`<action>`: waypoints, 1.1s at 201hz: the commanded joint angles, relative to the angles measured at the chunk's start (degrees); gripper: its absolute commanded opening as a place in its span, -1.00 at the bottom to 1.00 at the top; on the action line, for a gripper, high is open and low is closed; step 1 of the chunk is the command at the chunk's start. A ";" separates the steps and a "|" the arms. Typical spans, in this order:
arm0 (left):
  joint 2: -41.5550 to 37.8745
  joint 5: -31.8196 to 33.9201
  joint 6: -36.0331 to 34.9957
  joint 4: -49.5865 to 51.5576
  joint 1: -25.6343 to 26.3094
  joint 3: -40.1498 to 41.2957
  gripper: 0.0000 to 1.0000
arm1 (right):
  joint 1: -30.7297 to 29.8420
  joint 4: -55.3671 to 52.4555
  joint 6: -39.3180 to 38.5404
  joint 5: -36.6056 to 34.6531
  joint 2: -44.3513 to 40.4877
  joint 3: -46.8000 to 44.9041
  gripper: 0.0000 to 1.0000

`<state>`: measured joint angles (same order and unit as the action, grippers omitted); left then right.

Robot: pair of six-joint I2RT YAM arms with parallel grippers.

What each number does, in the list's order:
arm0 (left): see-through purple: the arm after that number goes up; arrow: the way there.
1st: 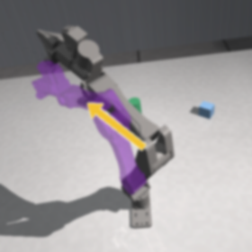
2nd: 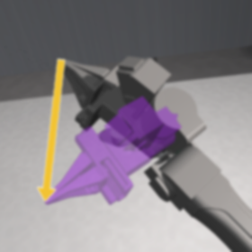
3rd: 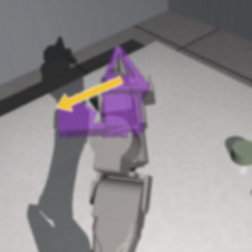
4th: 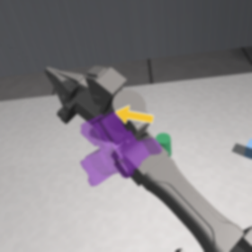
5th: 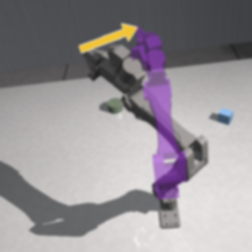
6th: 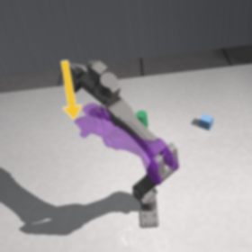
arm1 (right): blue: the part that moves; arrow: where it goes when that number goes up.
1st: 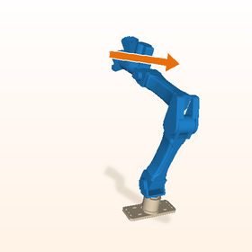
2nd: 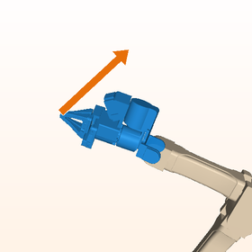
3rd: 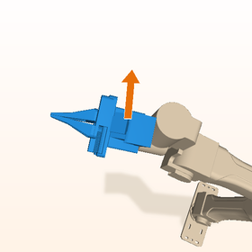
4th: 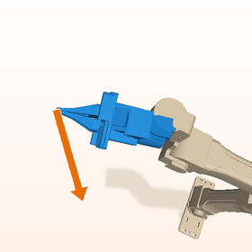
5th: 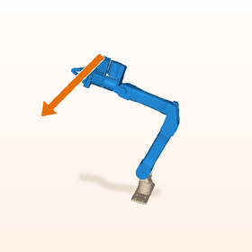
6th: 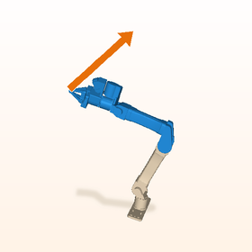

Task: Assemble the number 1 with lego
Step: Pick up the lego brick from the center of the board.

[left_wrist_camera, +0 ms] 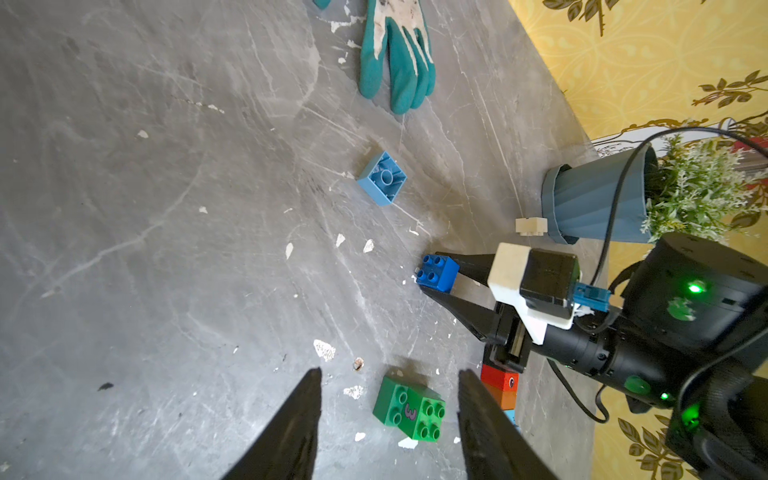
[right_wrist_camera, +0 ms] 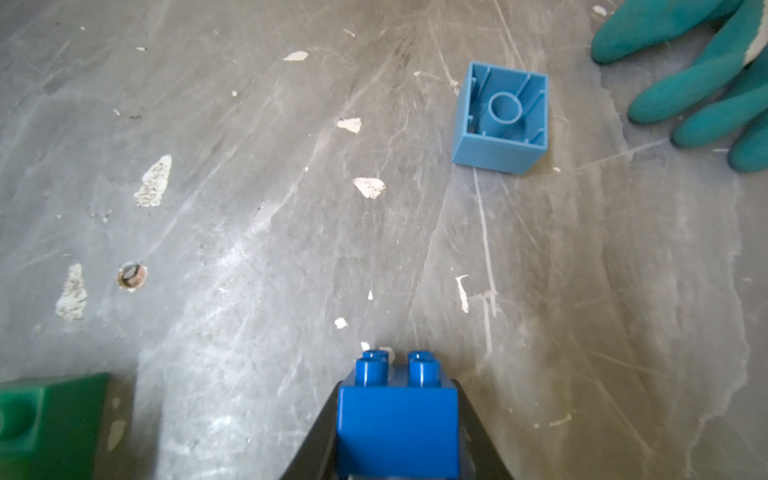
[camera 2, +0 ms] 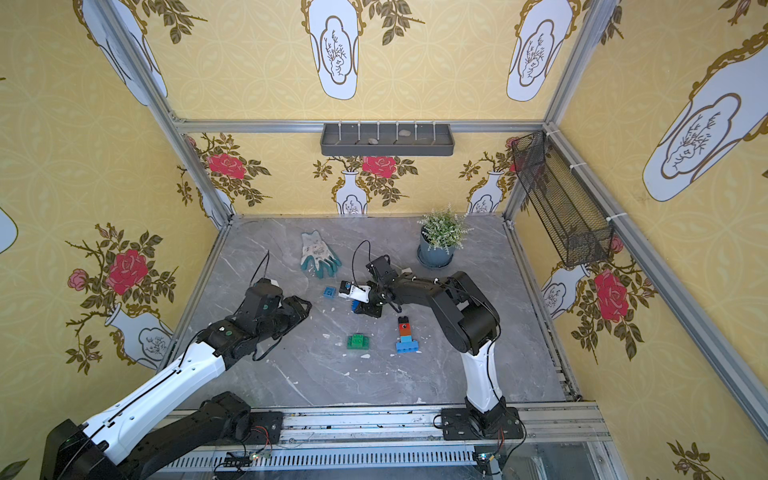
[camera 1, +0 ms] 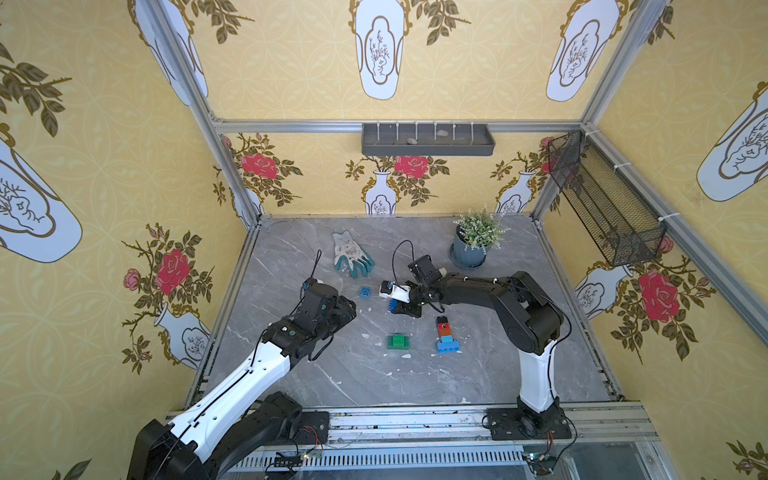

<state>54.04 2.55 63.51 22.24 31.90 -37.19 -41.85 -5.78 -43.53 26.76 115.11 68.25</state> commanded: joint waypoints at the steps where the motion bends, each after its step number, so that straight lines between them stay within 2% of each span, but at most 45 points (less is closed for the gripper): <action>1: -1.22 -2.28 -0.05 0.23 -0.08 1.17 0.11 | -0.24 1.32 0.54 0.40 -2.07 -0.57 -0.40; 41: -4.52 -7.94 -2.03 -1.39 -0.17 2.11 0.29 | -1.22 1.56 1.53 0.37 -9.51 -3.07 -0.36; 88: -4.10 -25.07 -8.21 -9.75 -0.26 2.16 0.34 | -5.49 -0.24 4.29 -0.59 -20.25 -6.03 -0.36; 122: -1.22 -30.77 -11.47 -9.12 -0.44 -0.46 0.34 | -8.99 -0.26 7.97 -2.35 -25.98 -7.10 -0.36; 158: 1.34 -33.74 -11.05 -11.36 -0.52 -1.31 0.31 | -10.79 0.46 10.92 -3.21 -29.33 -7.64 -0.36; 193: 3.28 -36.10 -8.49 -15.85 -0.70 -0.84 0.16 | -11.34 1.19 12.02 -2.37 -31.45 -8.49 -0.36; 221: 4.32 -36.98 -8.08 -16.81 -0.70 -1.35 0.11 | -11.60 1.30 12.14 -1.76 -32.23 -9.55 -0.37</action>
<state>57.71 -32.34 54.70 8.71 31.18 -38.30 -53.15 -6.35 -32.60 24.01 83.53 59.22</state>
